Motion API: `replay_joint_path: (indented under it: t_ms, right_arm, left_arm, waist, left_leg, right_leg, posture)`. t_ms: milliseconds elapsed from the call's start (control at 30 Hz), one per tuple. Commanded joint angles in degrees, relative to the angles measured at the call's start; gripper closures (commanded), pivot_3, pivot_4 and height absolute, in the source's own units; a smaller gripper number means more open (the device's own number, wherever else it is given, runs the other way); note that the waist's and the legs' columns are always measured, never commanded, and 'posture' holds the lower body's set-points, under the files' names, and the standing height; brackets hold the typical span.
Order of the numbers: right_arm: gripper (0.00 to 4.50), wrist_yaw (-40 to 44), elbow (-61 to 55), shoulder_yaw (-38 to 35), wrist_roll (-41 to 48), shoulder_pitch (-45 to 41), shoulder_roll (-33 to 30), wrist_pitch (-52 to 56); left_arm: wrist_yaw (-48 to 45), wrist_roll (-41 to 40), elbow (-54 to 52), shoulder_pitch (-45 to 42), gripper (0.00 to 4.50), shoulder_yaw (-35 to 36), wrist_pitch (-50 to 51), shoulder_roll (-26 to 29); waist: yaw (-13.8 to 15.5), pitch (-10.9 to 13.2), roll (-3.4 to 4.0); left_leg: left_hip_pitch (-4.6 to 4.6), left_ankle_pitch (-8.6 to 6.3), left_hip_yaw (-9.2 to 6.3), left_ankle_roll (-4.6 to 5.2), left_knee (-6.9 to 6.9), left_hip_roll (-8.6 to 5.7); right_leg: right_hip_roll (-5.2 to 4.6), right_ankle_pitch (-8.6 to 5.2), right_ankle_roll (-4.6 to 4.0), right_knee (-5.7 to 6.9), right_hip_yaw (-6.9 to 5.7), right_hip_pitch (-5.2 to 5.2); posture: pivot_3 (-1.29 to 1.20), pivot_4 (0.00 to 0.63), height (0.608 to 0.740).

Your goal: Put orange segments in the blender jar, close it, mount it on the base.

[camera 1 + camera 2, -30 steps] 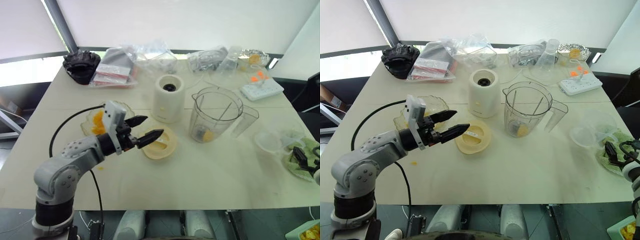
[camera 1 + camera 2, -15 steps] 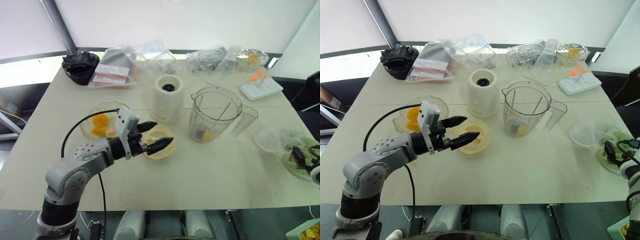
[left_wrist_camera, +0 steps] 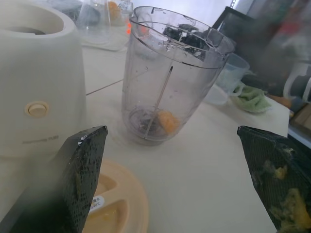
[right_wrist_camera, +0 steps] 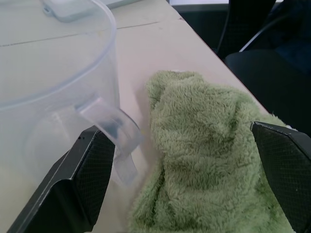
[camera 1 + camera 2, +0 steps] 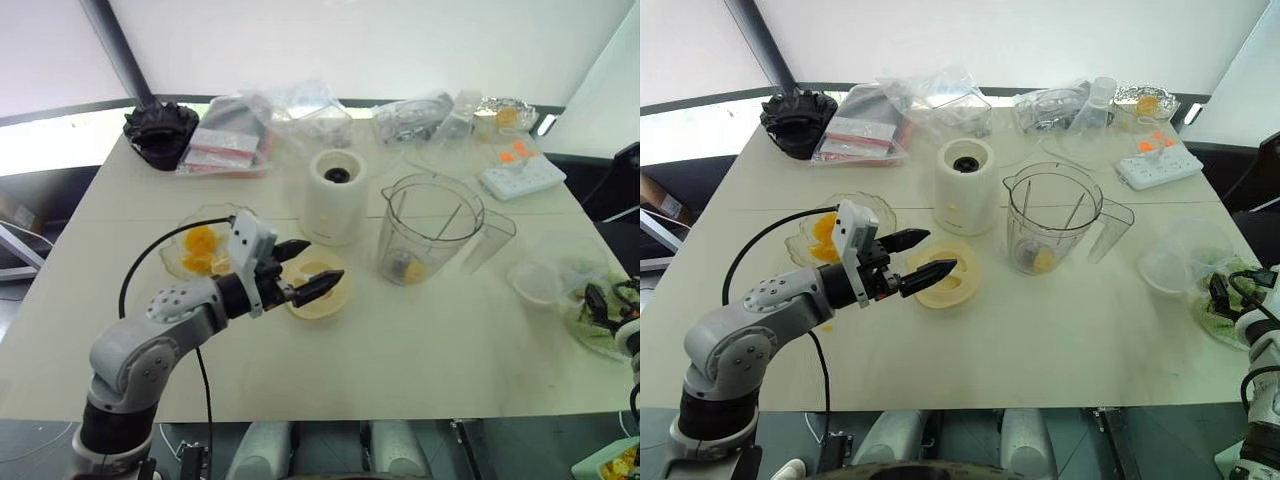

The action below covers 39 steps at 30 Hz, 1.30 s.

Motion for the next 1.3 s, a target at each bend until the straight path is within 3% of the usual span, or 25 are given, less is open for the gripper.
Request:
replay_joint_path:
  t_ms: [33, 333, 433, 667, 1100, 1300]
  right_arm:
    - [0.0, -0.73, 0.49, 0.12, -0.67, -1.39, -0.27, -1.5]
    - [0.0, -2.33, 4.54, 1.75, -2.33, -4.03, -0.28, -4.24]
    - [0.85, -2.33, 5.78, 1.94, -2.48, -4.51, -0.41, -4.97]
    - [4.44, -1.16, 5.56, 2.88, -1.7, -4.15, -0.38, -5.02]
    - [4.48, -0.87, 3.79, 2.61, 0.31, -3.45, 0.63, -4.03]
    - [4.48, -1.26, 0.25, -0.3, 5.62, -5.11, 4.29, -4.38]
  left_arm:
    - [0.29, 0.44, -1.42, -0.67, 0.04, -0.28, -1.49, 0.14]
    - [1.26, 1.06, -1.6, -0.82, 0.04, -0.25, -1.6, 0.14]
    - [1.44, 1.2, -1.66, -0.85, 0.0, -0.19, -1.61, 0.2]
    - [1.66, 1.31, -1.78, -0.79, 0.0, -0.16, -1.65, 0.5]
    - [1.7, 1.7, -1.35, -1.15, 0.0, -0.41, -1.89, 0.62]
    - [0.91, 1.65, -1.32, -0.83, 0.0, -0.02, -2.05, 1.37]
  waist:
    - [0.0, 0.0, 0.0]
    - [-0.11, 0.01, 0.01]
    - [-0.08, 0.01, 0.01]
    - [0.03, 0.01, 0.03]
    - [0.11, 0.01, -0.01]
    - [-0.06, 0.02, 0.0]
  left_leg:
    - [0.0, 0.0, 0.0, 0.0, 0.0, 0.0]
    - [0.0, 0.0, 0.01, 0.0, -0.01, 0.0]
    - [0.0, 0.0, 0.0, 0.0, -0.01, 0.0]
    - [-0.02, 0.0, 0.0, 0.0, -0.02, 0.0]
    - [0.03, -0.03, -0.12, 0.05, -0.07, -0.01]
    - [0.02, -0.03, -0.11, 0.05, -0.09, 0.0]
  right_leg:
    - [0.0, 0.0, 0.0, 0.0, 0.0, 0.0]
    - [0.0, 0.0, 0.0, -0.01, 0.0, -0.01]
    - [0.0, 0.0, 0.0, -0.01, 0.0, -0.01]
    - [0.0, 0.0, 0.0, -0.06, 0.0, 0.0]
    - [0.0, 0.01, 0.01, -0.52, -0.09, 0.31]
    - [0.01, 0.01, 0.01, -0.53, -0.08, 0.3]
  posture:
    - [0.0, 0.15, 0.74]
    - [0.0, 0.15, 0.74]
    - [0.0, 0.15, 0.74]
    - [0.0, 0.15, 0.74]
    - [0.0, 0.15, 0.74]
    - [0.0, 0.15, 0.74]
